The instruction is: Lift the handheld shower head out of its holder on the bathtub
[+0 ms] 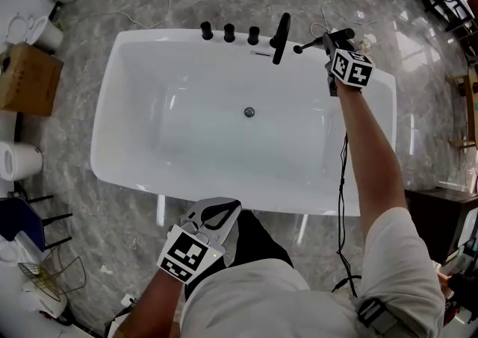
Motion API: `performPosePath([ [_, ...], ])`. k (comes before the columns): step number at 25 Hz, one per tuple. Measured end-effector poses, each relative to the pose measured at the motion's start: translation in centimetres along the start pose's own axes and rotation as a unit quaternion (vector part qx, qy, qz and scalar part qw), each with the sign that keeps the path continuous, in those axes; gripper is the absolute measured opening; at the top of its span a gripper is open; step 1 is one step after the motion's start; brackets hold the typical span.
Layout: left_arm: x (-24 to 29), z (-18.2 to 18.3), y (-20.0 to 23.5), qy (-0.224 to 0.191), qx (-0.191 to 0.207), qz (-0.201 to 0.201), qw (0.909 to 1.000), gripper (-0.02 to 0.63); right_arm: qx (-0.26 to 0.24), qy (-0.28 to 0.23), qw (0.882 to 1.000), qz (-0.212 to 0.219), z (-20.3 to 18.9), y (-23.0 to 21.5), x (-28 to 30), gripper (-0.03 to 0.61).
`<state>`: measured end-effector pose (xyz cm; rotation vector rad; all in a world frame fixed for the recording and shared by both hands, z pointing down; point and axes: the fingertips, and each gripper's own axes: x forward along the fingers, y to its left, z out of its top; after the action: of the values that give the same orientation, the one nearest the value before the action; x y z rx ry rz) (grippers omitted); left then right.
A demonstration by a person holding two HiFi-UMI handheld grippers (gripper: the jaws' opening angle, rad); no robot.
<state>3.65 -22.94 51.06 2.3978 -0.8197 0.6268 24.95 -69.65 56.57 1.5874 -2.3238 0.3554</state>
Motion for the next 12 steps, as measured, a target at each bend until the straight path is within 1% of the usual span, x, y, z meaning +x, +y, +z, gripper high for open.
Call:
performPosePath([
  [7,-1.4,0.0,-1.2,-0.001,0.014,-0.012,0.9998,0.006,-0.013,-0.026,1.0,0.008,4.2,1.4,-5.0,0.147],
  [12,-2.6,0.1,-2.0,-0.005,0.027,-0.02,0.9994,0.006,-0.031,-0.043,0.998,0.018,6.9,3.2,-8.7,0.147],
])
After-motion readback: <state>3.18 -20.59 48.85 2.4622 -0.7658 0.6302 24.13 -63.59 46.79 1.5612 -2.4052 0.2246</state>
